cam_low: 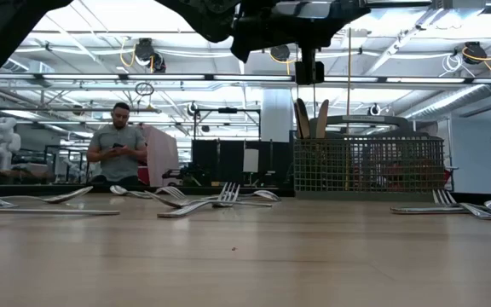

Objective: Sort silverware
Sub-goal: Put the silver knife into the silverware basket

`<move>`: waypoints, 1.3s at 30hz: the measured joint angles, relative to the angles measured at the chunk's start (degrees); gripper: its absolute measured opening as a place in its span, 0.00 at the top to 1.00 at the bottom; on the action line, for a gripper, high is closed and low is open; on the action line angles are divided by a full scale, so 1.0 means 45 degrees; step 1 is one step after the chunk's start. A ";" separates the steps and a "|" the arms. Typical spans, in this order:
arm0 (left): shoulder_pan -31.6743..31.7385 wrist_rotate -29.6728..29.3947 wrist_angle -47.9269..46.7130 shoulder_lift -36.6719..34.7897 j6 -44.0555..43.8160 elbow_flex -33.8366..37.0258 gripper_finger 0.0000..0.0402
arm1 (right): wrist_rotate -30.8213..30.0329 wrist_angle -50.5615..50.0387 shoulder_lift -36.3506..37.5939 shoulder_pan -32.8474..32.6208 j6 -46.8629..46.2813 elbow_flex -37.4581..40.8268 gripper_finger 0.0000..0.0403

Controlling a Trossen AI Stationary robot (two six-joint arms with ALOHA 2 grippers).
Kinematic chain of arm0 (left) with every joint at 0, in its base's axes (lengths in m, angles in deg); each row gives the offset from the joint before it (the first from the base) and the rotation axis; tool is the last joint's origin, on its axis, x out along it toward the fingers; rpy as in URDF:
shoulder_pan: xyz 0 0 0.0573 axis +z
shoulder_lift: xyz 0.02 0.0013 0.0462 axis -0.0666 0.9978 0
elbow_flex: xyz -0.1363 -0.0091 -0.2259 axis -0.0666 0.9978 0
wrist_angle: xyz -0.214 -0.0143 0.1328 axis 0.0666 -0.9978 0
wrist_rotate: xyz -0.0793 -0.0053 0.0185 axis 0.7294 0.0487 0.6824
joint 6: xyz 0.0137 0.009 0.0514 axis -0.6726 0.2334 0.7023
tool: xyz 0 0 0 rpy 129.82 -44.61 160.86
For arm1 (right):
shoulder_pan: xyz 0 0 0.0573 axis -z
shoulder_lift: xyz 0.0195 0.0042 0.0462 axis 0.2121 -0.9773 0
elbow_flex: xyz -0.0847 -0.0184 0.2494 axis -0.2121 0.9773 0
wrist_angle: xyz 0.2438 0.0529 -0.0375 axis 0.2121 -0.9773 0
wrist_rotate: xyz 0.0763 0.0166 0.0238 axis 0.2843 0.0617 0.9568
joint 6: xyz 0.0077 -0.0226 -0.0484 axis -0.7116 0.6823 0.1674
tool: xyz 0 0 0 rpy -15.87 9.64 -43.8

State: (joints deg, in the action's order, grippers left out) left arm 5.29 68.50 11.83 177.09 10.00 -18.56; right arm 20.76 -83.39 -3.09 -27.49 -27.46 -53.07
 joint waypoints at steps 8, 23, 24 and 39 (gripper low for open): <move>-0.0171 -0.0954 -0.1234 0.0000 0.1534 0.0000 0.86 | 0.2372 -0.1414 -0.1973 0.1926 0.1187 -0.0485 0.50; -0.0349 -0.0996 -0.1214 0.0000 0.2135 0.0000 0.86 | 0.3144 -0.2668 -0.4160 0.3432 0.2591 -0.0488 0.50; -0.0370 -0.0996 -0.1205 0.0000 0.2143 0.0000 0.86 | 0.3144 -0.2663 -0.4179 0.3496 0.2660 -0.0488 0.50; -0.0367 -0.0196 -0.1129 0.0000 0.2405 0.0000 0.86 | 0.3260 -0.2673 -0.4181 0.3767 0.2839 -0.0440 0.50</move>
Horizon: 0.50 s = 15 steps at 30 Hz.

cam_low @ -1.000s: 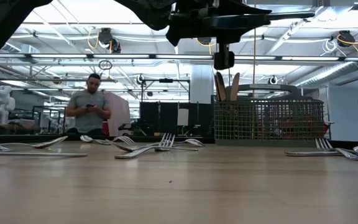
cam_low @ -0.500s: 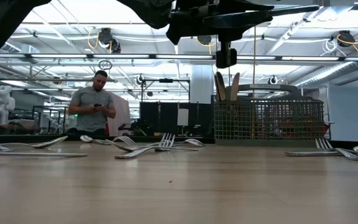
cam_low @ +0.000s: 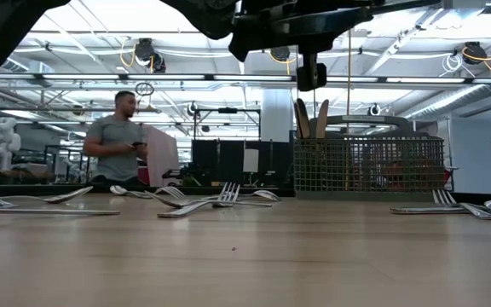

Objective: Sort silverware
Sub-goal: Put the silver knife into the silverware basket

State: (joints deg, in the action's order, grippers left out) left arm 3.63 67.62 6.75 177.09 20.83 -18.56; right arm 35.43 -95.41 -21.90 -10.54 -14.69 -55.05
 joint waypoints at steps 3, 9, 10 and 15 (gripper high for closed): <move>-0.0012 0.0447 0.0080 0.0000 0.0277 -0.0002 0.86 | 0.0006 0.0000 0.0000 0.0000 0.0000 0.0000 0.50; -0.0032 0.0901 0.0074 0.0000 0.0402 -0.0005 0.86 | 0.0064 0.0000 0.0000 0.0053 -0.0115 0.0005 0.50; -0.0032 0.0982 0.0076 0.0000 0.0411 -0.0005 0.86 | 0.0068 0.0000 0.0000 0.0053 -0.0180 0.0005 0.51; -0.0032 0.1434 0.0160 0.0000 0.0637 -0.0005 0.86 | 0.0435 0.0000 0.0005 0.0049 -0.0409 0.0011 0.60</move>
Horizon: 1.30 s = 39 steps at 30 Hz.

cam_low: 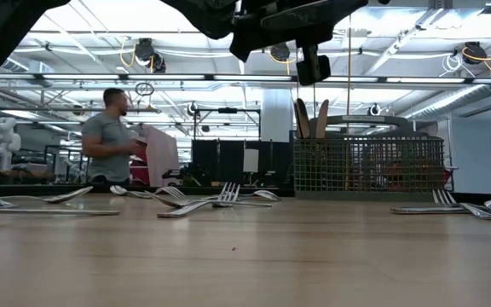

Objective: Sort silverware
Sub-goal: Put the silver knife into the silverware basket

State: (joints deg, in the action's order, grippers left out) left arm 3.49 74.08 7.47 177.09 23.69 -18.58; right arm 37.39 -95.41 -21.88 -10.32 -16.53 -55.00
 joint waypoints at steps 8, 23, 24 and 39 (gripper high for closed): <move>0.0000 0.0496 0.0262 0.0000 0.0108 0.0000 0.86 | 0.0300 0.0000 0.0000 0.0000 -0.0175 0.0008 0.76; -0.0015 0.0515 0.0575 0.0000 -0.0021 -0.0005 0.86 | 0.1384 0.0000 0.0000 0.0000 -0.0773 0.0013 0.99; -0.0015 0.0495 0.0575 0.0000 -0.0013 -0.0005 0.86 | 0.1495 0.0005 0.0001 0.0000 -0.0892 0.0013 0.99; 0.0548 0.0742 0.0642 0.0000 0.1130 -0.0019 0.64 | 0.0974 0.1160 0.2612 -0.1341 -0.3940 0.0013 1.00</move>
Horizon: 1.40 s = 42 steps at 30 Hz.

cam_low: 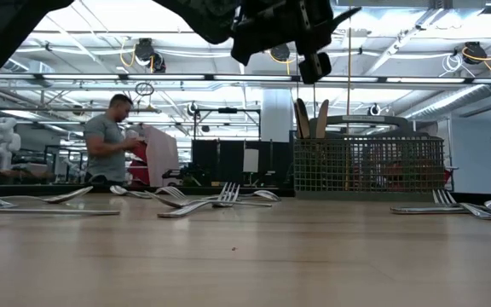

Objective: Sort silverware
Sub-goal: Put the silver knife into the silverware basket

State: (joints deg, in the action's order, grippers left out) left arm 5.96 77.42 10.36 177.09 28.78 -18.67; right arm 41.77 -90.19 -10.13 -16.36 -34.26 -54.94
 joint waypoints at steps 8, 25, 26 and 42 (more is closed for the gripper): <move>0.0653 -0.0414 0.2183 -0.0024 0.0858 0.0005 0.64 | -0.3522 0.1939 0.2572 -0.2833 -0.3264 0.2699 1.00; 0.0196 -0.6248 0.6560 -0.0063 0.1553 0.0018 0.68 | -0.8813 3.0442 0.5860 -0.4964 0.7002 1.5744 1.00; 0.0038 -0.6425 0.6903 -0.0063 0.1553 0.0019 0.68 | -0.8842 3.1748 0.5739 -0.4861 0.7627 1.6020 1.00; -0.0272 -0.8204 1.0829 -0.0068 0.1166 0.0019 0.68 | -1.0442 3.5533 0.5563 -0.2385 1.0716 1.6461 1.00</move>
State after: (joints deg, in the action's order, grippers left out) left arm 4.73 40.50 59.09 176.78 34.03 -18.58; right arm -5.22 69.70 14.91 -27.09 13.96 19.13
